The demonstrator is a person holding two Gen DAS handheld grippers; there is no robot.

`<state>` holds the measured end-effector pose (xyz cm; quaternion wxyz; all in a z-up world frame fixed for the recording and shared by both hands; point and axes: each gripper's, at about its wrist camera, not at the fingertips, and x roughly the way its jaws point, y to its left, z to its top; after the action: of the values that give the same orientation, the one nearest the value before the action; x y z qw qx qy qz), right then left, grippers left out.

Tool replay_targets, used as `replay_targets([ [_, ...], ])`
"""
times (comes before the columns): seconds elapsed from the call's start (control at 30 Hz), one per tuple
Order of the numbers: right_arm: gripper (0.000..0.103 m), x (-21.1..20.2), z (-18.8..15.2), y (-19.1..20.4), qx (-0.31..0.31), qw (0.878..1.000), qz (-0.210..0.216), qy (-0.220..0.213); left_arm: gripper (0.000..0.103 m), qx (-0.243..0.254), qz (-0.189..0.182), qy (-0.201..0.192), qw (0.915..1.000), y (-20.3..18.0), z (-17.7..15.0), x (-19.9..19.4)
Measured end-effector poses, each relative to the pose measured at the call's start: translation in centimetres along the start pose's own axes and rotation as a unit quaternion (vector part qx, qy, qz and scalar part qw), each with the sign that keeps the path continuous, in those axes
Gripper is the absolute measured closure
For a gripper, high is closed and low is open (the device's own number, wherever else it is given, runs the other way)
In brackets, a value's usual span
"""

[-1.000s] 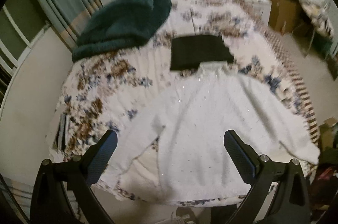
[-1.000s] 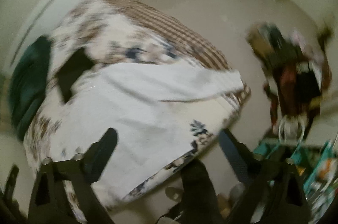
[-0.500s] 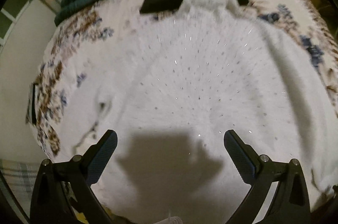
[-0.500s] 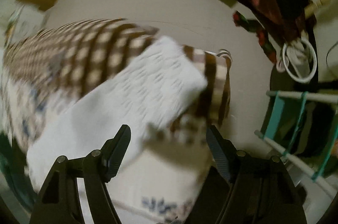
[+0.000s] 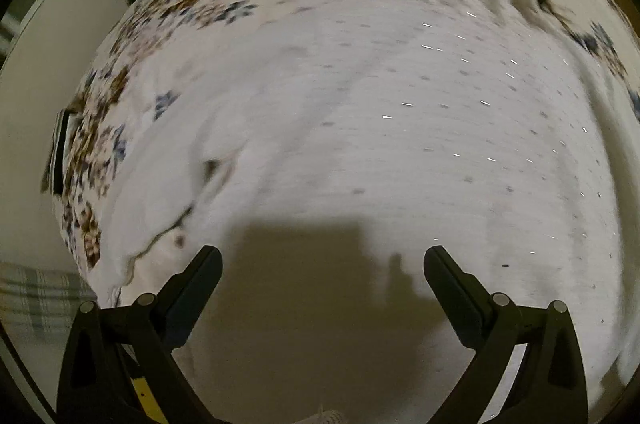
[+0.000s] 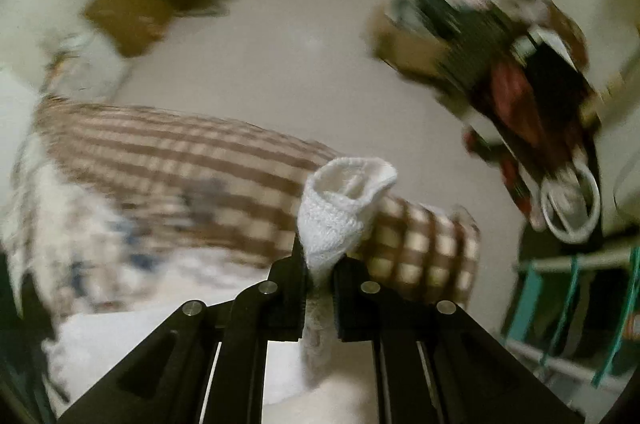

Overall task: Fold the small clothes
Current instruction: 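Grasp the white sweater's sleeve cuff with the right gripper and lift it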

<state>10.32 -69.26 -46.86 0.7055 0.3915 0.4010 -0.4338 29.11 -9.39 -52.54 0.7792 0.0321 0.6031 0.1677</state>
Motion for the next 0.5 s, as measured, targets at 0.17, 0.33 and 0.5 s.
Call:
replay_targets([
  [0.17,0.093,-9.5,2.1,10.0,-0.068,0.992,0.084,-0.068,0.000,-0.039,-0.001,-0.003,0.9992,4.7,0.2,0.0],
  [0.33,0.093,-16.6,-0.2,20.4,-0.152,0.973,0.142,-0.103,0.000,-0.086,0.002,-0.006,0.9963,9.6,0.9,0.5],
  [0.5,0.093,-15.0,-11.4,31.5,-0.275,0.944,0.178,-0.047,0.000,-0.110,0.017,-0.006,0.9937,12.9,0.3,1.5],
])
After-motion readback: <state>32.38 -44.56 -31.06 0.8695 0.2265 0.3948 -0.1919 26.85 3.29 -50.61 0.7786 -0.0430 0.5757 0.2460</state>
